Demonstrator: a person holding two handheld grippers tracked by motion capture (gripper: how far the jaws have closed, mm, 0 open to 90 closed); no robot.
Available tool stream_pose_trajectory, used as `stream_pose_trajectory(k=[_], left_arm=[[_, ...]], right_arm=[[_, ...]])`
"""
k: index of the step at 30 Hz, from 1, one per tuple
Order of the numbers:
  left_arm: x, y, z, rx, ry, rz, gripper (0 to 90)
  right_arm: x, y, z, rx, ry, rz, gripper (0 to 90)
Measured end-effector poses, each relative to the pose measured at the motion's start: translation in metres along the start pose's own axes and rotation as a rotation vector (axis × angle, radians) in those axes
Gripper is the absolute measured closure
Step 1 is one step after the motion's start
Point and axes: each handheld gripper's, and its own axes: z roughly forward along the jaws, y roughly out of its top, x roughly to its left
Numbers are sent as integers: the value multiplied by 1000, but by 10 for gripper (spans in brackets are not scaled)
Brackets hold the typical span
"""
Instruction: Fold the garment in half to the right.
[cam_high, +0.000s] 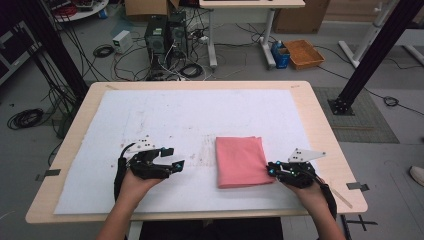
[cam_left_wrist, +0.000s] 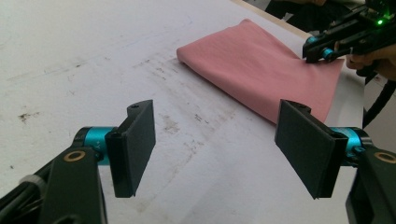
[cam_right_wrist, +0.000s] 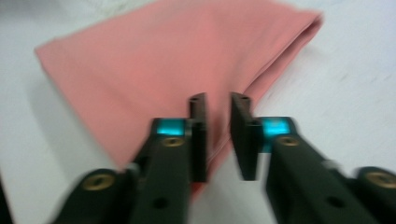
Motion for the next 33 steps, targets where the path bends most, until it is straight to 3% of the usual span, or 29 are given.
stream_pose_trajectory(k=[1, 3, 9, 11, 16, 19, 21, 22, 27, 33], left_arm=[[0, 0, 0, -1, 3, -5, 291], [0, 0, 0, -3, -6, -11, 291], [-2, 2, 0, -6, -21, -12, 291], [-1, 1, 0, 0, -22, -13, 291], [0, 0, 2, 8, -35, -21, 291], [0, 0, 1, 5, -35, -21, 291], [0, 0, 0, 3, -39, -21, 291], [1, 0, -1, -6, -61, -35, 291], [1, 0, -2, -16, -65, -30, 291], [1, 0, -1, -2, -55, -25, 291]], right_arm=[[-2, 8, -1, -20, -14, 23, 739], [-2, 20, 0, -46, -43, -1, 694], [-12, 47, 11, -46, -88, -18, 652], [-29, 55, 20, -36, -97, 10, 632], [-51, 59, 36, -34, -81, 121, 577], [-59, 59, 47, -49, -11, 193, 564], [-60, 58, 51, -44, -6, 203, 576], [-63, 58, 58, -24, 1, 200, 628], [-60, 57, 64, -2, 10, 161, 865], [-61, 58, 58, -15, -38, 154, 880]])
